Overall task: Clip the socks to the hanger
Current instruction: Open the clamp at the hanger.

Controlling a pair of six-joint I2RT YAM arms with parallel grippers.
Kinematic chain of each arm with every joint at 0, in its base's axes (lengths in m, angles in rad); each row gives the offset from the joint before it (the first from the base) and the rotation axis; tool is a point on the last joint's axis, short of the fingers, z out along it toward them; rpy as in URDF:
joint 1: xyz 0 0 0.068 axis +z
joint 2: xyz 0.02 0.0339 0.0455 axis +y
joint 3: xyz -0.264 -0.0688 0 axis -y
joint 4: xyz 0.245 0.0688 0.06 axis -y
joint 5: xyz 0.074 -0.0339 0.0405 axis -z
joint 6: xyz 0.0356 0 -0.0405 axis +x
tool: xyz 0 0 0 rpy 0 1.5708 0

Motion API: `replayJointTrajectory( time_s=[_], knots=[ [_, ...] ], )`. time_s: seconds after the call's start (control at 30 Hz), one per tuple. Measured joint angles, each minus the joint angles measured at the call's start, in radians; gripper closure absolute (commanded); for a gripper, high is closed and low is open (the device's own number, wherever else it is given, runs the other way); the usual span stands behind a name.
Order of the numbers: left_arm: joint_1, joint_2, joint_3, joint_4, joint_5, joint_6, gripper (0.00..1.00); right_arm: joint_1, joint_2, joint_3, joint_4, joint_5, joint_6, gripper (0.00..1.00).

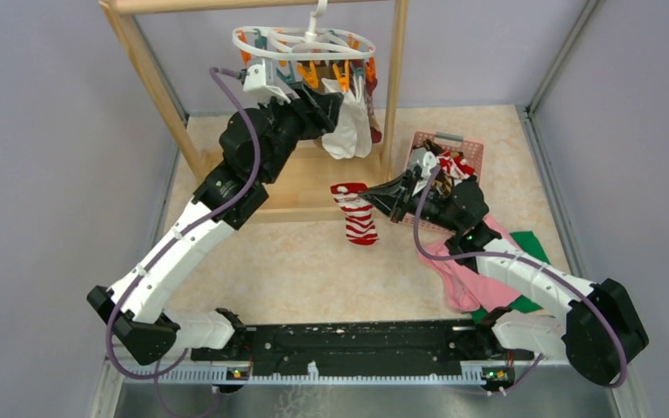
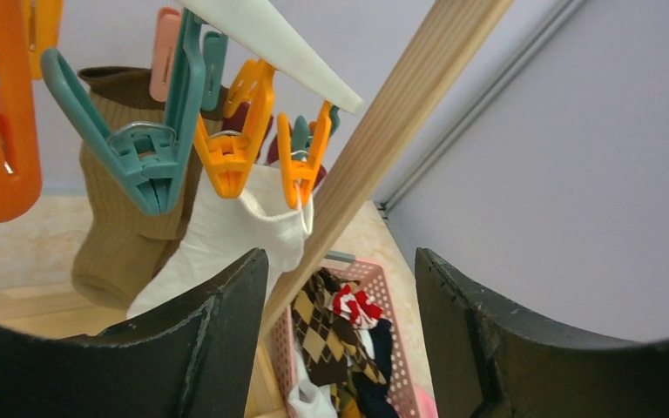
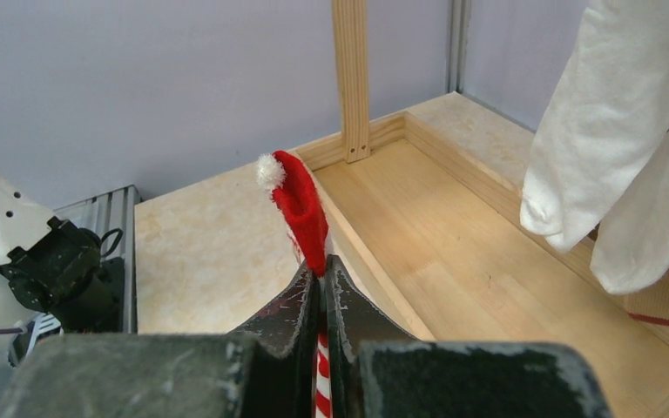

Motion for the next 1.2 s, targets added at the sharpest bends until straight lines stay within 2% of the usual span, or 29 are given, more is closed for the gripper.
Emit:
replayJointTrajectory(
  time_s=[0.2, 0.43, 0.73, 1.2],
  knots=[
    [-0.018, 0.037, 0.031, -0.006, -0.127, 0.055, 0.33, -0.014, 0.000, 0.000, 0.019, -0.010, 0.015, 1.00],
    [-0.019, 0.038, 0.041, -0.024, -0.200, 0.087, 0.32, -0.023, 0.000, 0.000, 0.026, -0.018, 0.026, 1.00],
    [-0.019, 0.052, 0.102, -0.035, -0.217, 0.088, 0.36, -0.024, 0.000, -0.001, 0.040, -0.022, 0.034, 1.00],
    [-0.005, 0.096, 0.143, -0.059, -0.228, 0.054, 0.38, -0.043, -0.018, -0.010, 0.050, -0.027, 0.049, 1.00]
  ],
)
